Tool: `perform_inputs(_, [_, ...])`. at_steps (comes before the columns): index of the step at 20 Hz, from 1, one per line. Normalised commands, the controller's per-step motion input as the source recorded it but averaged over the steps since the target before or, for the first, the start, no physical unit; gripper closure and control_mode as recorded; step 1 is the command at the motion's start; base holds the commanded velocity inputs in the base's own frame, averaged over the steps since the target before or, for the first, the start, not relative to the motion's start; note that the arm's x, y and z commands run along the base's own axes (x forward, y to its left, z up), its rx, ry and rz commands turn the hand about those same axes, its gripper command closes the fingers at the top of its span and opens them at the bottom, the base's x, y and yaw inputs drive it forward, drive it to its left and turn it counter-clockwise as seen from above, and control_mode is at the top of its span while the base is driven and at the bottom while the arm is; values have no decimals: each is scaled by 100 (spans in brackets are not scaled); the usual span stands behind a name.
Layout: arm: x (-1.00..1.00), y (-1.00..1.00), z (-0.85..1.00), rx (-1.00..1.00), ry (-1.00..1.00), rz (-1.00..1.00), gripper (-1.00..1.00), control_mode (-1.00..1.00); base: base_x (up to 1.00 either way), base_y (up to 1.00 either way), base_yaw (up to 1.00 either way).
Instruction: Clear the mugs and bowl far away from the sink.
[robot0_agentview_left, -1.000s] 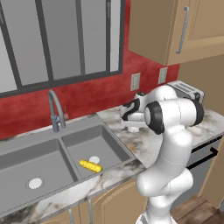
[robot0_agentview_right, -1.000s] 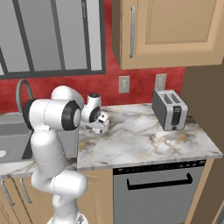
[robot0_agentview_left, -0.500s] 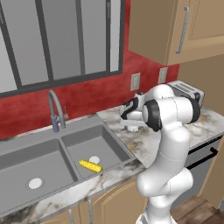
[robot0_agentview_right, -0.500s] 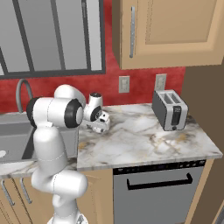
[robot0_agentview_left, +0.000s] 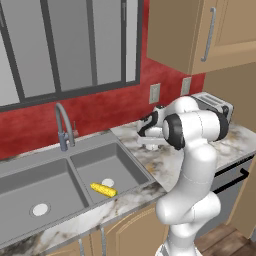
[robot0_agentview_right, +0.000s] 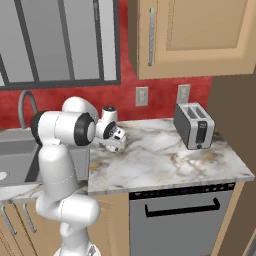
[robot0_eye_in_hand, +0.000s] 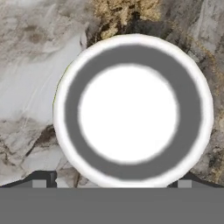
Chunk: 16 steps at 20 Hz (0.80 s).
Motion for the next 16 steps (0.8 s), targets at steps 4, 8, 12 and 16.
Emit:
perform_inputs(4, [-13, 0, -23, 0, 0, 0, -100, -100, 0, 0, 0])
perform_inputs(8, [-13, 1, -15, 0, 0, 0, -100, -100, 0, 0, 0])
perform_inputs(12, [-37, 7, -32, 0, 0, 0, -100, -100, 0, 0, 0])
perform_inputs(16, [-43, 20, -34, 0, 0, 0, 100, -100, 0, 0, 0])
